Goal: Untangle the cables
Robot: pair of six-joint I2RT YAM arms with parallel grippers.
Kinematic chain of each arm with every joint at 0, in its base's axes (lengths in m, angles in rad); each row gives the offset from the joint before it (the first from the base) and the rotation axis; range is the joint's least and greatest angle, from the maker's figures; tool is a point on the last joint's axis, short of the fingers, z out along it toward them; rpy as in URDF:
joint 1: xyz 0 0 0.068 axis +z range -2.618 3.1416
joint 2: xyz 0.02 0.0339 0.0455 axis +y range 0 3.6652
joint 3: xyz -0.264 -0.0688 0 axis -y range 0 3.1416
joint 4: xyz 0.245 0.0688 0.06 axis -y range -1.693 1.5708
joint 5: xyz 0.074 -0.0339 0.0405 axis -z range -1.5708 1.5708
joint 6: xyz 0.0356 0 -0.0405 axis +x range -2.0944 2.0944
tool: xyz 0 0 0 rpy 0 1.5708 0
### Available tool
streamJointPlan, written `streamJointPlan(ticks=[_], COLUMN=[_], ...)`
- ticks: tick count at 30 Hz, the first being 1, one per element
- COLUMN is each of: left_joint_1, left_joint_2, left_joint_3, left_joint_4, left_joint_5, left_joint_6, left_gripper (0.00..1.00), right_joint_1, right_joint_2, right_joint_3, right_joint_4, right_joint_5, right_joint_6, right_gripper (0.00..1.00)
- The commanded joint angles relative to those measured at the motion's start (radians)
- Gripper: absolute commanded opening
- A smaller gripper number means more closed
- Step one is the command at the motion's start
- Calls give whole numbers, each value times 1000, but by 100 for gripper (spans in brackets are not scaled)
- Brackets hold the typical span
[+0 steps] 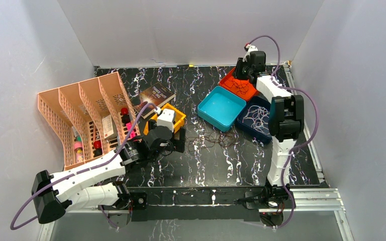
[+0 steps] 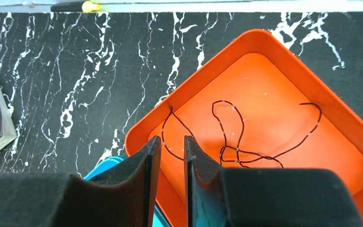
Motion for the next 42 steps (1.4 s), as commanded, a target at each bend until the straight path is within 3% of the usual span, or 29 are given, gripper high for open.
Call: streamJointPlan(ticks=[1,11,21,32,38,42], left_joint_1=[1,1,1,1,1,1], left_joint_2=[-14,9,3,28,27,33], left_joint_3=[-3,3,-5,4,3,7], left_joint_4=[-16,-15,-14,-3,-5,-3], left_joint_5=[-9,-7,-6,10,14,22], left_joint_6=[-17,-22,-28,-28,-34,-40], left_gripper=[98,98,98,98,98,98], right_joint_1=[-4,-12,-12,-11,-12,-11], right_joint_2=[56,143,91,-93,-103,-128], right_joint_3=[96,143,117,-30,-16,-29], right_joint_4=[-36,-148,-141,39,14,-34], right_joint_5=[-39,89,239,83,-98,-116], right_joint_6=[25,19,-16,-4,25,77], right_gripper=[31,26,29,33,34,35])
